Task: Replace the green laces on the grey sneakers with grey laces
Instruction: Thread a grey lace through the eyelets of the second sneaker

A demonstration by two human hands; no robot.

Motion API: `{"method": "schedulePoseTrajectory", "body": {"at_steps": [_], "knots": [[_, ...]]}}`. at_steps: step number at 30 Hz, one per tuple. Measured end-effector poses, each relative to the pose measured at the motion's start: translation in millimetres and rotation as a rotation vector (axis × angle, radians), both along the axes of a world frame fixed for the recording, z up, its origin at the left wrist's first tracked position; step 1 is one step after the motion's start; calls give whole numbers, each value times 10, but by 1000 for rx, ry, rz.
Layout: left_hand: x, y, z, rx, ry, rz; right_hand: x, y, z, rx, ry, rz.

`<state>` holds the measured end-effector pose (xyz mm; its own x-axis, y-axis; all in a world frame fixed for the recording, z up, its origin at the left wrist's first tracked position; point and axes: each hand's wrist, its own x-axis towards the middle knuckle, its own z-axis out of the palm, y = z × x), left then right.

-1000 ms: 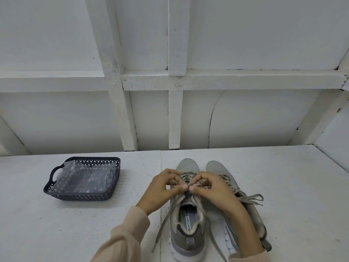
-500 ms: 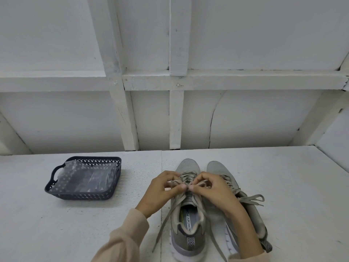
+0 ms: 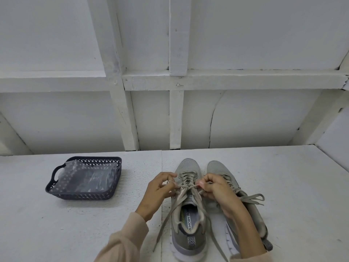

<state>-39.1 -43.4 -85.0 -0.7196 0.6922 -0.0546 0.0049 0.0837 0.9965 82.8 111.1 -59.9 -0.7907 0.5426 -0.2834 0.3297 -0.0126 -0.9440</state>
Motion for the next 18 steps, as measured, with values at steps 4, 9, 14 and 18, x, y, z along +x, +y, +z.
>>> {"method": "schedulePoseTrajectory", "body": {"at_steps": [4, 9, 14, 18], "knots": [[6, -46, 1, -31, 48, -11, 75, -48, 11, 211, -5, -10], [187, -183, -5, -256, 323, 34, 239, -194, 51, 525, -101, -21], [400, -249, -119, -336, 649, 171, 351, -342, -58, 732, -159, 36], [478, -305, -34, -408, 806, 249, 435, -406, -69, 828, -142, 27]]}}
